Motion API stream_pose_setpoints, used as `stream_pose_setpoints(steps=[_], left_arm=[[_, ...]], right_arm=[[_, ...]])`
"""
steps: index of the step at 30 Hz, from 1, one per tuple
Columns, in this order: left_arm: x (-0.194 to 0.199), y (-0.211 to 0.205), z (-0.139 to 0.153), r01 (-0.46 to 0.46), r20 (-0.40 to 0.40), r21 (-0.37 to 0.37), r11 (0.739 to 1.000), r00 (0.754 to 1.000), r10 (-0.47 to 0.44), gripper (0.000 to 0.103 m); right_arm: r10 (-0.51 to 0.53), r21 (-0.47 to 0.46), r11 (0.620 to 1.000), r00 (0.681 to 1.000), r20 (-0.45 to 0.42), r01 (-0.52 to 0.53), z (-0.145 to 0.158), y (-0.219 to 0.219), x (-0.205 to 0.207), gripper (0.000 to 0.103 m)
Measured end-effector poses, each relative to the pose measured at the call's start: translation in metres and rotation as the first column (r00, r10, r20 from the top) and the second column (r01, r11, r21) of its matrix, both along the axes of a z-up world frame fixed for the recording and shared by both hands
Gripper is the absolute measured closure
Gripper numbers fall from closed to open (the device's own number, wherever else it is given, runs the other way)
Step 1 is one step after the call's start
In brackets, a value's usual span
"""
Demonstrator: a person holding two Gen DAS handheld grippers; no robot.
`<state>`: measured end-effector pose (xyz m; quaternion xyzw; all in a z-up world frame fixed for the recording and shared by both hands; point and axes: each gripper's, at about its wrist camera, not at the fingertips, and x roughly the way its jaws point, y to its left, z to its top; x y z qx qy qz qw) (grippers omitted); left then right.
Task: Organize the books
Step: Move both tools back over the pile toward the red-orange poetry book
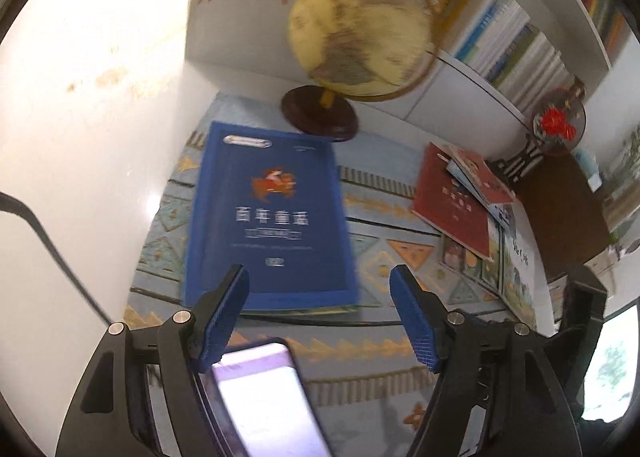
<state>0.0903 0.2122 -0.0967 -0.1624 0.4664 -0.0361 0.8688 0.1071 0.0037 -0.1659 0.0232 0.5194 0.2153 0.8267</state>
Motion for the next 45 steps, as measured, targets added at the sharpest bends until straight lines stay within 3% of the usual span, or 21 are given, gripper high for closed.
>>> stream_pose_setpoints(steps=[9, 13, 17, 24, 29, 45], left_arm=[[-0.006, -0.113, 0.051, 0.089, 0.069, 0.08, 0.993, 0.993, -0.095, 0.032], [-0.008, -0.157, 0.065, 0.134, 0.095, 0.065, 0.989, 0.986, -0.14, 0.029], [-0.01, -0.193, 0.068, 0.176, 0.097, 0.061, 0.982, 0.979, -0.182, 0.029], [-0.015, -0.249, 0.075, 0.227, 0.102, 0.133, 0.965, 0.965, -0.241, 0.029], [-0.02, -0.272, 0.079, 0.216, 0.107, 0.184, 0.959, 0.965, -0.238, 0.029], [-0.031, -0.263, 0.077, 0.144, 0.081, 0.163, 0.976, 0.984, -0.158, 0.029]], right_arm=[[-0.09, 0.01, 0.996, 0.987, 0.133, 0.09, 0.072, -0.085, -0.011, 0.051], [-0.132, 0.008, 0.991, 0.974, 0.183, 0.133, 0.096, -0.12, -0.019, 0.05], [-0.18, 0.016, 0.983, 0.963, 0.203, 0.18, 0.108, -0.154, -0.027, 0.05], [-0.264, 0.043, 0.964, 0.947, 0.184, 0.261, 0.112, -0.21, -0.037, 0.05], [-0.281, 0.046, 0.96, 0.937, 0.209, 0.277, 0.121, -0.23, -0.042, 0.05], [-0.243, 0.072, 0.97, 0.941, 0.237, 0.232, 0.134, -0.231, -0.043, 0.05]])
